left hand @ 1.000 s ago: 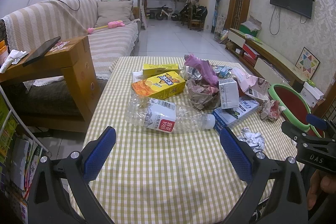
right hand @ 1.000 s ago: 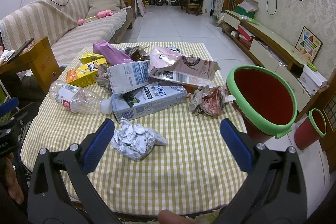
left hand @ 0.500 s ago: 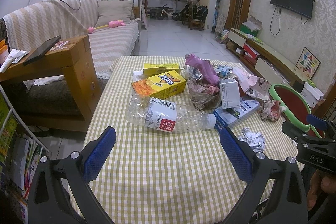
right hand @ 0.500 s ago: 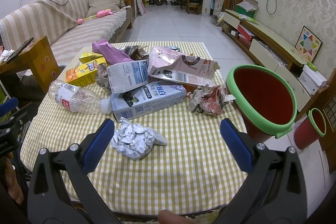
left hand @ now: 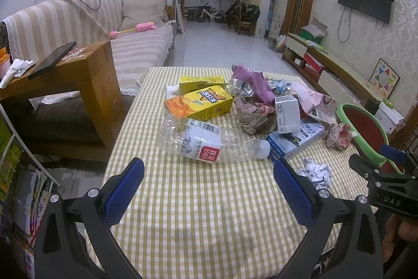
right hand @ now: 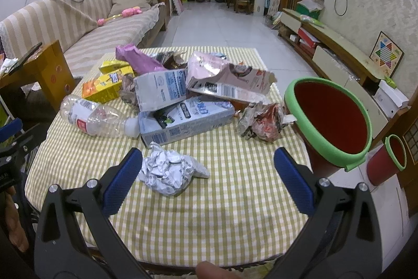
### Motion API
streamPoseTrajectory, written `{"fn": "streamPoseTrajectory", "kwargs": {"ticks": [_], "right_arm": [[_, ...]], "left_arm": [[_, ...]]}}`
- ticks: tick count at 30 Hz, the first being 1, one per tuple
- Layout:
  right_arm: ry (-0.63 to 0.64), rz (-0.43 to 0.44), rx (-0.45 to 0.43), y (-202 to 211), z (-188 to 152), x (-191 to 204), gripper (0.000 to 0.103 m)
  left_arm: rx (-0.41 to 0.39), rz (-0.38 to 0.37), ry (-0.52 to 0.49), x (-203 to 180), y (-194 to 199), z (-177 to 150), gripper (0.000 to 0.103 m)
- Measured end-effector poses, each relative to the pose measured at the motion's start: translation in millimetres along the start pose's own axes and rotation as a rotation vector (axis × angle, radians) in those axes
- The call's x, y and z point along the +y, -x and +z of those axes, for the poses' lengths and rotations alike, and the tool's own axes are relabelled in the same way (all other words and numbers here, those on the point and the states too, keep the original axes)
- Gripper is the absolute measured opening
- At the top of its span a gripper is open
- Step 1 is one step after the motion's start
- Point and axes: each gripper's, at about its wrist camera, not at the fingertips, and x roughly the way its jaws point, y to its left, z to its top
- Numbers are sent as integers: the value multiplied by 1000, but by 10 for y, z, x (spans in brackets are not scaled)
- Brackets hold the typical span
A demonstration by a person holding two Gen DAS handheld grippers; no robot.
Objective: Collect trash
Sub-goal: 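Grasp the clear plastic bottle with the left gripper while the right gripper grasps the crumpled foil ball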
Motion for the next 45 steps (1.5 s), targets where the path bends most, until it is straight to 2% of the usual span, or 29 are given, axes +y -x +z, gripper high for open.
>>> {"fn": "streamPoseTrajectory", "kwargs": {"ticks": [6,14,18,28,31,34,39,43,45], "right_arm": [[1,19,40,-69,-17,2,99],[26,77,120,-261,-41,117,99],[54,108,165,-371,-57,212,99],[100,147,291,-666,-70,325,99],[107,153,317,-731,-61,329,99],[107,158,333,-793,-26,346,99],[124,162,374,-929,12,365,99],[130,184,410,-1033,35,385,98],[139,203,433,-1085,32,409,91]], "left_arm": [[29,7,9,15,-69,-2,95],[125,16,42,102,-334,57,95],[152,-2,-10,104,-448,149,95],[272,-60,-307,93,-880,561,95],[314,-105,-470,6,-997,656,95],[357,-136,-641,-143,-1118,690,95],[447,-177,-837,-301,-1312,625,95],[495,-191,-921,-357,-1429,545,95],[530,-211,-955,-380,-1477,495,95]]}}
